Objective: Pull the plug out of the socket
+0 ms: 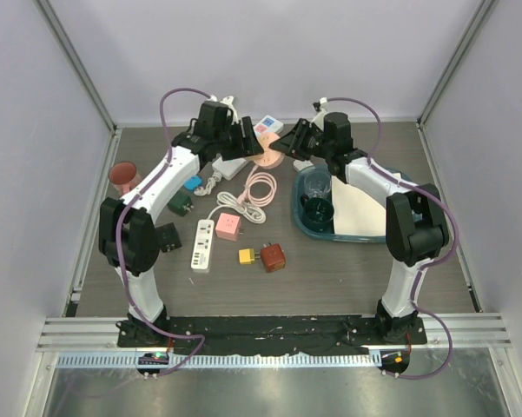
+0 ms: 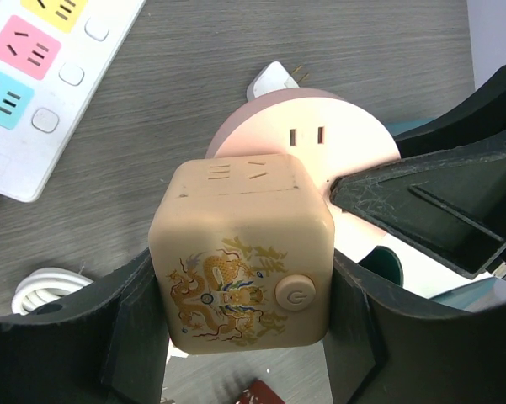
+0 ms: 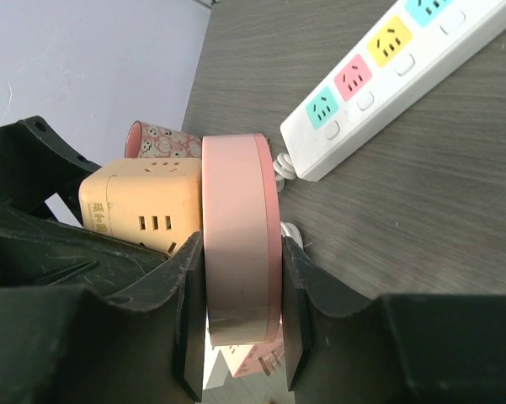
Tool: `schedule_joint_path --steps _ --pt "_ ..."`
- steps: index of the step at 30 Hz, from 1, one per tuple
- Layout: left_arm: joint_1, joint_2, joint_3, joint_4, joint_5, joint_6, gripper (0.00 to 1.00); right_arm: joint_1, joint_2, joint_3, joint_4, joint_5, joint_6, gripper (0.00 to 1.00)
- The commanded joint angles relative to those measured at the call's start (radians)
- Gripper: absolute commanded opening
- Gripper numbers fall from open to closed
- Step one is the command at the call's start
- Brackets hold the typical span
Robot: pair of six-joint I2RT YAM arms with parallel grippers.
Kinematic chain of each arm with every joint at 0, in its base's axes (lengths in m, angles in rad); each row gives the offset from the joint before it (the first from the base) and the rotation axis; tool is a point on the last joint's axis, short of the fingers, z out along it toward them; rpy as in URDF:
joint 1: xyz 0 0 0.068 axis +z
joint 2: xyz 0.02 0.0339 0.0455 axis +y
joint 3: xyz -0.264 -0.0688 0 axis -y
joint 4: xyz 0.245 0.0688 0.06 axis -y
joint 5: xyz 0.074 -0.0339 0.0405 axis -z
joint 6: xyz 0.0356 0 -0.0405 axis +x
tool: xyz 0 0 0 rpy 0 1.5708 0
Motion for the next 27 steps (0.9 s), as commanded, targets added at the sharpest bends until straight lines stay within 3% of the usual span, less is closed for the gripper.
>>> schedule_joint_path --steps 1,14,27 --pt "0.037 -0.054 0.117 0.022 0.056 0.027 0.0 -0.037 0.004 0.0 -0.105 0.185 -0.166 0.01" --pt "0.036 -0.12 -0.021 0.042 0.014 0.039 0.0 -0.043 0.036 0.02 -0.09 0.252 -0.064 0.01" --pt "0.037 -0.095 0.076 -0.02 -0.018 0.065 0.0 -0.036 0.044 0.002 -0.124 0.308 -0.111 0.01"
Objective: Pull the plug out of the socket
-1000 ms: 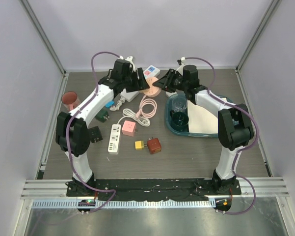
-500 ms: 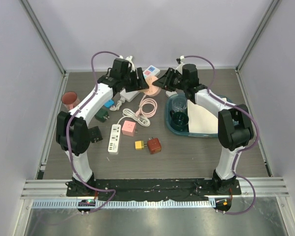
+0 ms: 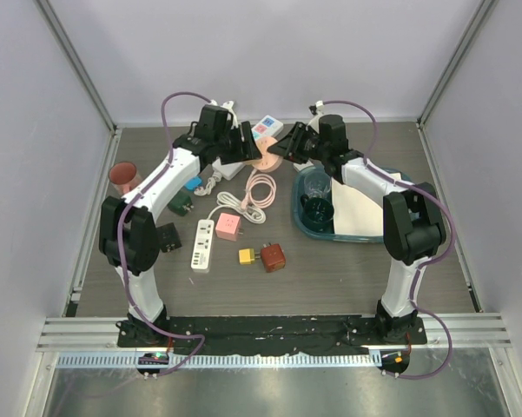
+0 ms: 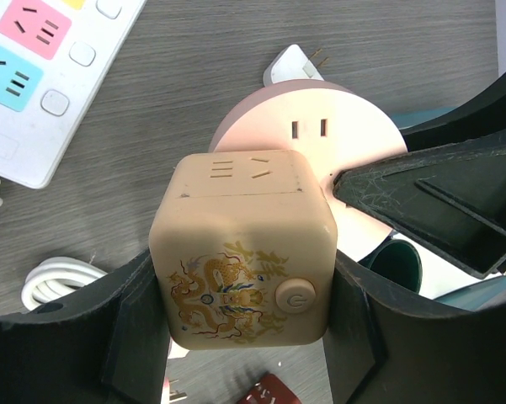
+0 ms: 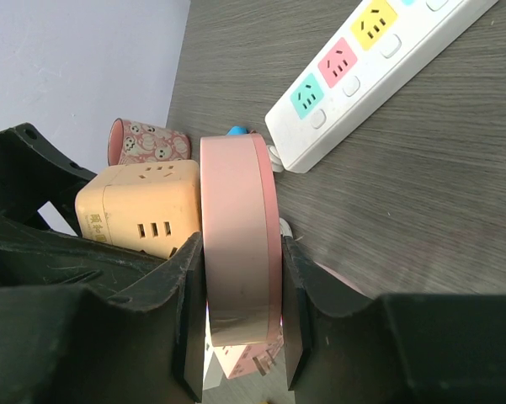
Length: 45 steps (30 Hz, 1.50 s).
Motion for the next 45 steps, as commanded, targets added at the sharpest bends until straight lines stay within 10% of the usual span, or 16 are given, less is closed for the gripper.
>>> schedule_joint_path --steps 1,24,45 --pt "0.026 -0.098 0.097 -0.008 -0.022 0.049 0.0 -0.056 0.027 -0.017 -0.085 0.256 -0.09 0.01" --pt "0.035 -0.038 0.198 -0.109 0.096 0.045 0.0 -0.017 0.008 -0.049 -0.057 0.258 -0.137 0.01" --pt "0.041 -0.269 -0.023 -0.155 0.017 0.112 0.0 -0.062 0.246 0.234 -0.045 0.011 0.015 0.1"
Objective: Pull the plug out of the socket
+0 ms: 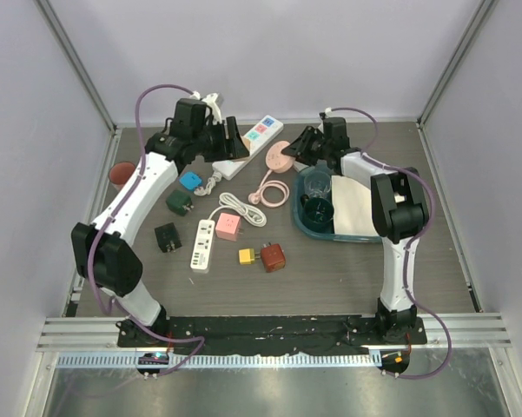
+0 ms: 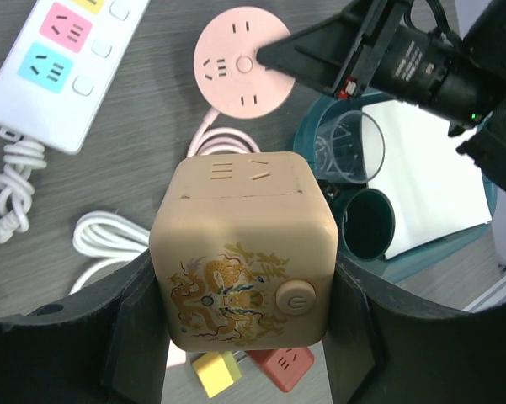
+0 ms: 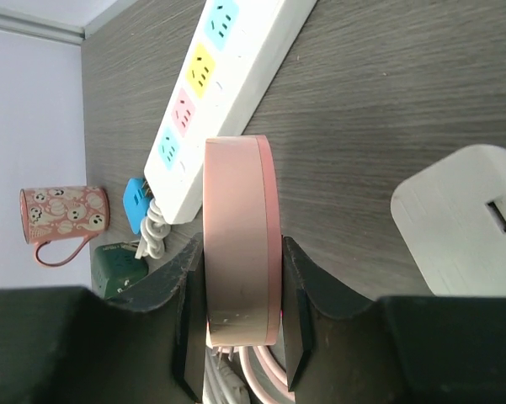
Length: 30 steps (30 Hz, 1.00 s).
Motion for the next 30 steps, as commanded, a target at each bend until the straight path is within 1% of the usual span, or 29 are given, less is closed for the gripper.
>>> schedule_joint_path --steps 1,2,4,5,8,9,11,12,14,15,17,19,20,21,25,27,29,30 --pt "0.011 -0.105 -0.036 -0.02 -0.057 0.041 0.0 0.02 0.063 0.168 -0.037 -0.038 0.004 0.12" --pt "0.017 -0.108 -0.041 -0.026 -0.067 0.041 0.0 0.023 0.08 0.192 -0.083 -0.037 -0.003 0.14" --pt "0.045 -0.099 -0.044 -0.052 -0.096 0.033 0.0 0.036 0.122 0.227 -0.088 -0.033 -0.011 0.18" --pt "0.057 -0.088 -0.041 -0.063 -0.103 0.03 0.0 0.039 0.131 0.236 -0.12 -0.029 -0.01 0.2" --pt "0.108 -0.047 -0.016 -0.116 -0.141 0.015 0.0 0.044 0.157 0.255 -0.126 -0.021 -0.005 0.36" --pt "0.12 -0.037 -0.009 -0.124 -0.15 0.012 0.0 0.046 0.16 0.259 -0.132 -0.017 -0.004 0.46" --pt "0.155 0.008 0.039 -0.158 -0.181 0.008 0.0 0.049 0.165 0.272 -0.151 -0.004 -0.01 0.54" --pt "0.165 0.028 0.083 -0.168 -0.19 0.012 0.0 0.05 0.163 0.278 -0.158 0.0 -0.01 0.6" --pt "0.197 0.094 0.135 -0.214 -0.211 0.016 0.0 0.049 0.156 0.292 -0.194 0.023 -0.025 0.66" --pt "0.207 0.117 0.186 -0.23 -0.219 0.019 0.0 0.049 0.153 0.31 -0.21 0.037 -0.036 0.73" --pt "0.234 0.175 0.229 -0.265 -0.251 0.027 0.0 0.047 0.14 0.328 -0.264 0.072 -0.068 0.79" --pt "0.253 0.203 0.267 -0.276 -0.256 0.038 0.0 0.049 0.117 0.361 -0.322 0.094 -0.092 0.82" --pt "0.26 0.216 0.277 -0.281 -0.302 0.041 0.0 0.047 0.11 0.371 -0.344 0.129 -0.108 0.84" --pt "0.266 0.242 0.296 -0.284 -0.308 0.042 0.0 0.047 0.093 0.391 -0.368 0.147 -0.137 0.85" --pt "0.304 0.309 0.342 -0.288 -0.339 0.05 0.0 0.036 0.044 0.423 -0.46 0.236 -0.2 0.88" --pt "0.323 0.346 0.384 -0.284 -0.325 0.045 0.0 0.032 0.024 0.434 -0.485 0.279 -0.223 0.89" --pt "0.332 0.415 0.433 -0.305 -0.311 0.036 0.0 0.029 -0.018 0.431 -0.516 0.298 -0.253 0.89" --pt "0.335 0.438 0.486 -0.317 -0.311 0.036 0.0 0.029 -0.031 0.418 -0.522 0.307 -0.263 0.89"
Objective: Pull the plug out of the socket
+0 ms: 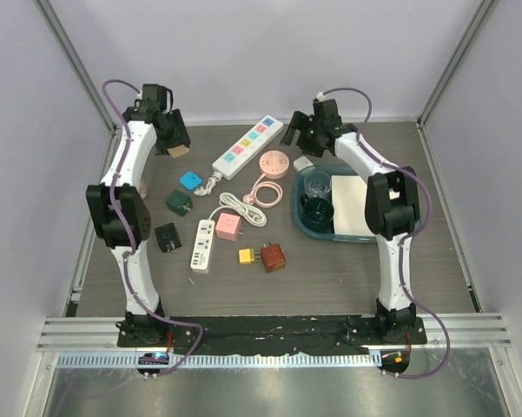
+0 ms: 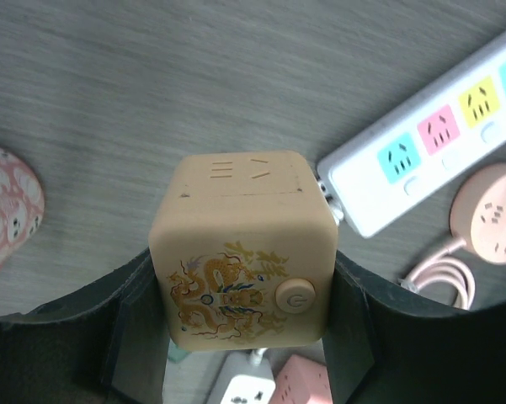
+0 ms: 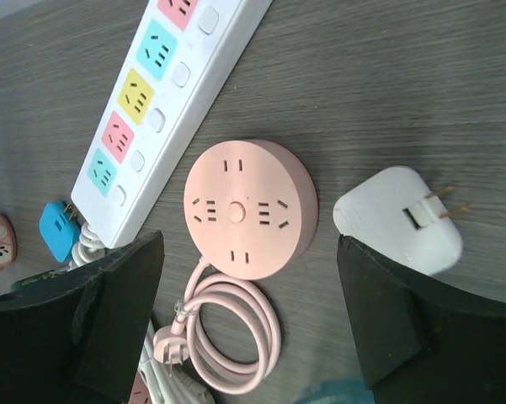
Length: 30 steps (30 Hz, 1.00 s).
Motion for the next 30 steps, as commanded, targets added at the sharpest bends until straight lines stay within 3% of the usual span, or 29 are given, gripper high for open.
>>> schedule_joint_path --steps 1,13,17,22,27,29,30 --pt "0.025 0.123 0.162 -0.029 -0.028 0.011 0.0 -0.008 -0.18 0.026 -0.077 0.096 -0.101 0.89" --pt "0.057 0.274 0.219 -0.011 -0.052 0.025 0.09 0.003 -0.566 -0.411 0.038 0.018 -0.092 0.89" --pt "0.057 0.292 0.214 0.003 -0.077 0.029 0.25 0.006 -0.626 -0.445 0.037 0.006 -0.098 0.89" --pt "0.094 0.323 0.205 0.003 -0.066 0.02 0.34 0.007 -0.701 -0.457 0.014 -0.007 -0.097 0.89" --pt "0.096 0.312 0.231 -0.011 -0.069 0.011 0.62 0.007 -0.759 -0.453 -0.012 -0.019 -0.103 0.89" --pt "0.096 0.289 0.24 -0.023 -0.062 0.009 0.83 0.017 -0.787 -0.456 -0.055 -0.01 -0.132 0.9" --pt "0.096 0.279 0.243 -0.028 -0.059 0.005 0.87 0.02 -0.797 -0.465 -0.074 0.002 -0.144 0.91"
